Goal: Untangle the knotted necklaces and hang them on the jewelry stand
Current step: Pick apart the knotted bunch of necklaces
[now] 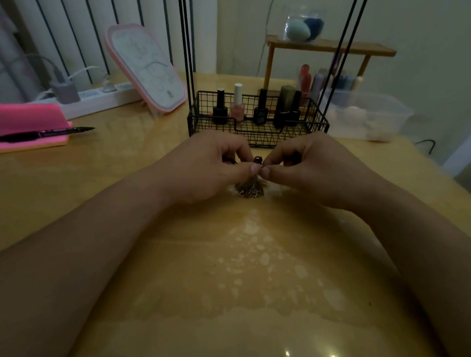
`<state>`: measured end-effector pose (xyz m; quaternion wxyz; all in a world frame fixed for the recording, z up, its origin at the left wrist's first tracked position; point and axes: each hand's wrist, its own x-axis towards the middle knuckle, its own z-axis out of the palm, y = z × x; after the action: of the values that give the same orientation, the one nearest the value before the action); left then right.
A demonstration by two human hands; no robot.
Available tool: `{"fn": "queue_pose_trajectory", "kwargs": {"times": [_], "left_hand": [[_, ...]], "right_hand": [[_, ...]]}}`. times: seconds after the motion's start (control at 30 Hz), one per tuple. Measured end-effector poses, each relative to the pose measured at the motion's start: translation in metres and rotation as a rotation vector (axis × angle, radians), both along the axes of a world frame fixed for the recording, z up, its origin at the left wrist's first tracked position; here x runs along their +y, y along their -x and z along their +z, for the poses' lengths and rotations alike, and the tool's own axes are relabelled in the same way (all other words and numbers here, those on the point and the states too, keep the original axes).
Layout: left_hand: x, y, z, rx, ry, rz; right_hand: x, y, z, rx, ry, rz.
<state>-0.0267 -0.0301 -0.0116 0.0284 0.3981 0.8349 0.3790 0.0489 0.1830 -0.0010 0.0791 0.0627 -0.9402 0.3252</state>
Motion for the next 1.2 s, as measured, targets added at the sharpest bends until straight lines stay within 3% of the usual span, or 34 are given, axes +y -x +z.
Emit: {"fn": "queue_pose_trajectory", "kwargs": {"times": [0.17,0.37,0.67,0.9,1.03,1.13,1.2], "left_hand": [[0.003,0.001,-0.007,0.203,0.058,0.034],[0.005,-0.001,-0.003,0.435,0.211,0.096],[0.012,-0.008,0.000,0.482,0.251,0.117],[0.007,-0.005,0.001,0.233,0.072,0.238],[0.005,0.001,0.006,-0.039,-0.093,0.334],[0.002,0.002,0.007,-0.276,-0.204,0.284],[0.004,0.000,0.007,-0.335,-0.237,0.225]], "right_hand": [[-0.003,0.001,-0.005,0.033,-0.099,-0.046],[-0.007,0.003,-0.007,-0.020,-0.063,-0.056],[-0.016,-0.001,-0.006,-0.033,-0.158,-0.074],[-0.016,-0.002,-0.008,0.048,-0.208,-0.049],[-0.013,-0.001,-0.008,0.119,-0.161,-0.047],[-0.011,0.002,-0.009,0.132,0.005,-0.078],[-0.009,0.003,-0.009,0.103,0.149,-0.088]]}}
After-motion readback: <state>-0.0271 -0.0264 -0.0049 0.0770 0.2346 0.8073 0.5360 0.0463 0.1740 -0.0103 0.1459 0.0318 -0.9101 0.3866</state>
